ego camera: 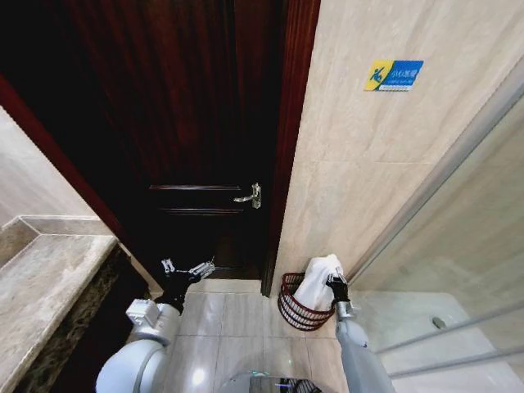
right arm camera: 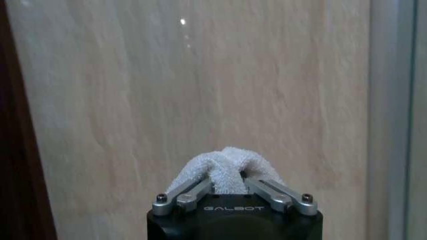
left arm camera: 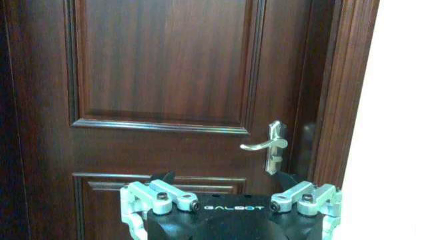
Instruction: Discard the used towel into the hamper.
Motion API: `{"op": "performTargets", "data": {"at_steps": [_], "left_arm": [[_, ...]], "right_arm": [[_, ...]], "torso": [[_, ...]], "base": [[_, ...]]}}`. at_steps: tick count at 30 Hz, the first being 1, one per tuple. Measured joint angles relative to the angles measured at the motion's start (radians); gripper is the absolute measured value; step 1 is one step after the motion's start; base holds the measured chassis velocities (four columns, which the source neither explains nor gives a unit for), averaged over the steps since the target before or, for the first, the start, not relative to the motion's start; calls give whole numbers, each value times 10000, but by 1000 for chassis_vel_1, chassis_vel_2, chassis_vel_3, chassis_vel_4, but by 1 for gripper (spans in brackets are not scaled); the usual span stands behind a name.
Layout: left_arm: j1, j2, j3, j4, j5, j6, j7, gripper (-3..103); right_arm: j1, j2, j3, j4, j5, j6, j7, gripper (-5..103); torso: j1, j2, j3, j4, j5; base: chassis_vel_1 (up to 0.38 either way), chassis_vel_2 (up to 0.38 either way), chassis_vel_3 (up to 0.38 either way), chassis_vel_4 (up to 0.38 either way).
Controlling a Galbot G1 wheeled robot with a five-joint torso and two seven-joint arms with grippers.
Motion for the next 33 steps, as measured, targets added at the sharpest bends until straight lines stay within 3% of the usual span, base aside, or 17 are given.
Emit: {"op": "performTargets", "data": {"at_steps": [16,27,33], "left_arm": [[0,0,0,0,0,0,0,100],[0,0,0,0,0,0,0,100],[0,0,0,0,0,0,0,100]], "right_arm": [[984,-128,78,-2256,-5,-257,-189,5],[1396,-300,-51,-3292,47,-1846,-457,5],[1642,-259,174,-3884,-441,-2068,-459,5]], "torso": [[0,0,0,0,1],[0,0,0,1,1],[0,0,0,1,2]], "base": [[0,0,0,0],[0,0,0,0],[0,0,0,0]]}}
